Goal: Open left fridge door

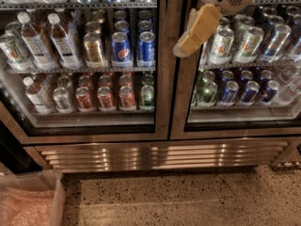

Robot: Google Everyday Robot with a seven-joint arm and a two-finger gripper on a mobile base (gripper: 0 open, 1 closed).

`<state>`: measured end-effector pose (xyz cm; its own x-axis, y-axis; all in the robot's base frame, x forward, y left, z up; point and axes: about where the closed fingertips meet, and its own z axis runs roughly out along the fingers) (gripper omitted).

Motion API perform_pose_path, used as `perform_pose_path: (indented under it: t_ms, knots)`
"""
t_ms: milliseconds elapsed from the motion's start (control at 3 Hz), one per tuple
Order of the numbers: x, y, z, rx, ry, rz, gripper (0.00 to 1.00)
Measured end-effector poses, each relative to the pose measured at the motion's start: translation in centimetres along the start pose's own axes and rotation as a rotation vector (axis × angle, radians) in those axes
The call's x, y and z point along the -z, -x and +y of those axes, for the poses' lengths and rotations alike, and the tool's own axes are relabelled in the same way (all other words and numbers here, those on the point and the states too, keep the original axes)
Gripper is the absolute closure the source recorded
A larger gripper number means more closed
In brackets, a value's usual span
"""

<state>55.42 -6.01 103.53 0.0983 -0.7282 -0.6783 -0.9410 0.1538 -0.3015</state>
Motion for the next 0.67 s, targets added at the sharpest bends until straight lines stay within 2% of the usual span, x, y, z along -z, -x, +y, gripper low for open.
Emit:
perform_pose_path:
  t_ms: [333, 667]
  knots:
    - [0.3, -0.6, -0.7, -0.008, -0.034, 0.021, 0.0]
    - [1.7, -0.8, -2.6, -0.013, -0.121, 0.034, 0.0]
